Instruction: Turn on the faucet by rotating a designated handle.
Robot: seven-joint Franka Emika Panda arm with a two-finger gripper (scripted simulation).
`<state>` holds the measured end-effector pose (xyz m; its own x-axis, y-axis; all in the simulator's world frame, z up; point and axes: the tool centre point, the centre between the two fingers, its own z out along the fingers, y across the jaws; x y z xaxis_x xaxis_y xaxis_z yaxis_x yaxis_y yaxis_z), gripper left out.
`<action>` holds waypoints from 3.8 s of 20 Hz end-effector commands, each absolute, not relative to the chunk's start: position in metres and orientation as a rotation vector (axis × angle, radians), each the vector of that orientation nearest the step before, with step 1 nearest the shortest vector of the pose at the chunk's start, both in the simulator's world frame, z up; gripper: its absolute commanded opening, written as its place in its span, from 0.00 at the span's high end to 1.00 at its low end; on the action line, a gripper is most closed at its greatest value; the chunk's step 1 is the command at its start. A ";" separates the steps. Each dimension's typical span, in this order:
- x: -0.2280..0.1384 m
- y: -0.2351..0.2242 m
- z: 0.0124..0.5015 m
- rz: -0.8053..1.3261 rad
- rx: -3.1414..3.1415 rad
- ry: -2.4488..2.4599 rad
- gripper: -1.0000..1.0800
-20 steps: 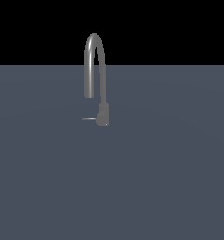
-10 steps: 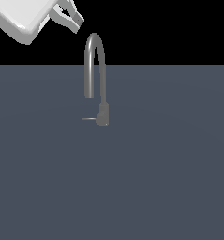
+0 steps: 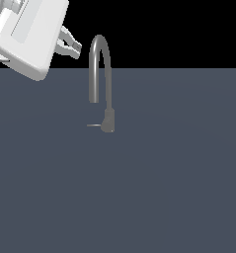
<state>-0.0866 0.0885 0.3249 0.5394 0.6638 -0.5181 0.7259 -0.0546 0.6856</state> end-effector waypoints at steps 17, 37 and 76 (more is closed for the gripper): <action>-0.063 0.111 0.253 -0.068 1.296 1.361 1.00; -0.044 0.115 0.173 -0.065 0.795 1.495 1.00; -0.011 0.079 0.070 -0.085 0.086 1.569 1.00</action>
